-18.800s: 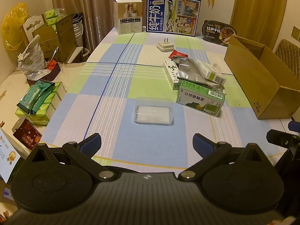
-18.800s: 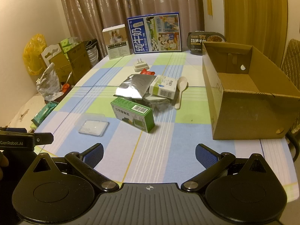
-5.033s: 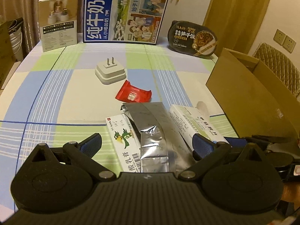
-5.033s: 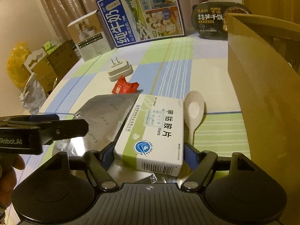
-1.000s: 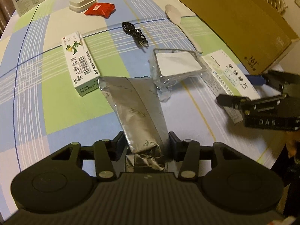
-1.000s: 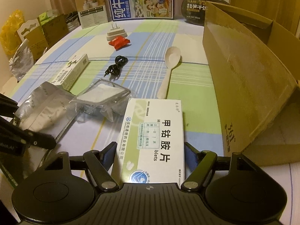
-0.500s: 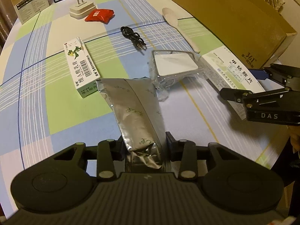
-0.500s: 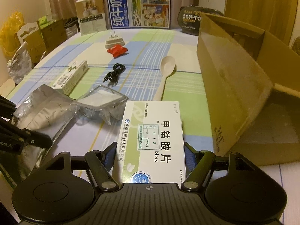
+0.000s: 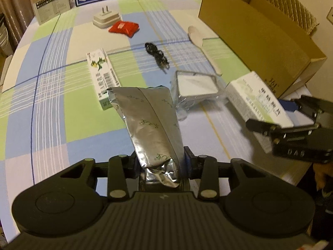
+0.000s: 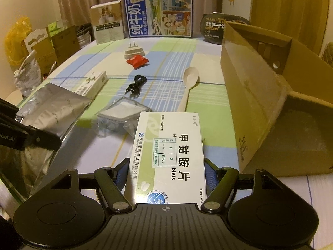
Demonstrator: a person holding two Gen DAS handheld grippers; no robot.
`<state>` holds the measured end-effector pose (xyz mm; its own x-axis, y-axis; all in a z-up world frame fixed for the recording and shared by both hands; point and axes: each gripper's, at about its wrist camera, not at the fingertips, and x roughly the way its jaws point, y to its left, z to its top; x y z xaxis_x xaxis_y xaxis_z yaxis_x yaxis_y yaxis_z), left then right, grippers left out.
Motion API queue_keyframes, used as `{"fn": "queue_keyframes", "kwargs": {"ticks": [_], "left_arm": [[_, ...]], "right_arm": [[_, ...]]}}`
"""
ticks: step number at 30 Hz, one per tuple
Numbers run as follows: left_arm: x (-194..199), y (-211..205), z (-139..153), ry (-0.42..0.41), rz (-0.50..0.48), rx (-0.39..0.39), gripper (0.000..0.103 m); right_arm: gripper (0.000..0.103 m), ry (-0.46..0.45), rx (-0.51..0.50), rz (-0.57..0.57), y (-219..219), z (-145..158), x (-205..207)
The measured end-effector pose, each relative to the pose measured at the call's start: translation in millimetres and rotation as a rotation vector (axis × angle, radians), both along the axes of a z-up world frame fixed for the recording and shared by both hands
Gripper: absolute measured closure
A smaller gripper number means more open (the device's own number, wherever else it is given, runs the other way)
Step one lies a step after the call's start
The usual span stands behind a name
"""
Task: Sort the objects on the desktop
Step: 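Carry white box to cardboard box with right tool while left tool holds foil bag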
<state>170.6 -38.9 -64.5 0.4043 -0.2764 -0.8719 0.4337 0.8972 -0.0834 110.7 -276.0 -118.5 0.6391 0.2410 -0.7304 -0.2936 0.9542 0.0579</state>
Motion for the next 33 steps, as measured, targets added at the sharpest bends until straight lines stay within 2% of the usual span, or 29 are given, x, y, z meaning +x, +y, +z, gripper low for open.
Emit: {"fn": "queue_keyframes", "kwargs": {"ticks": [11,18,33], "left_arm": [[-28,-27,33,-0.04,0.002,-0.055,0.069],[-44,-49,54,-0.074,-0.023,-0.068,0.069],[-53,-108,87,-0.12,-0.09,-0.118,0.069]], "right_arm": [[0.035,-0.053,0.069,-0.052,-19,50,-19],[0.035,-0.109,0.072,-0.083,-37,82,-26],[0.035,-0.182,0.063,-0.193,-96,117,-35]]}}
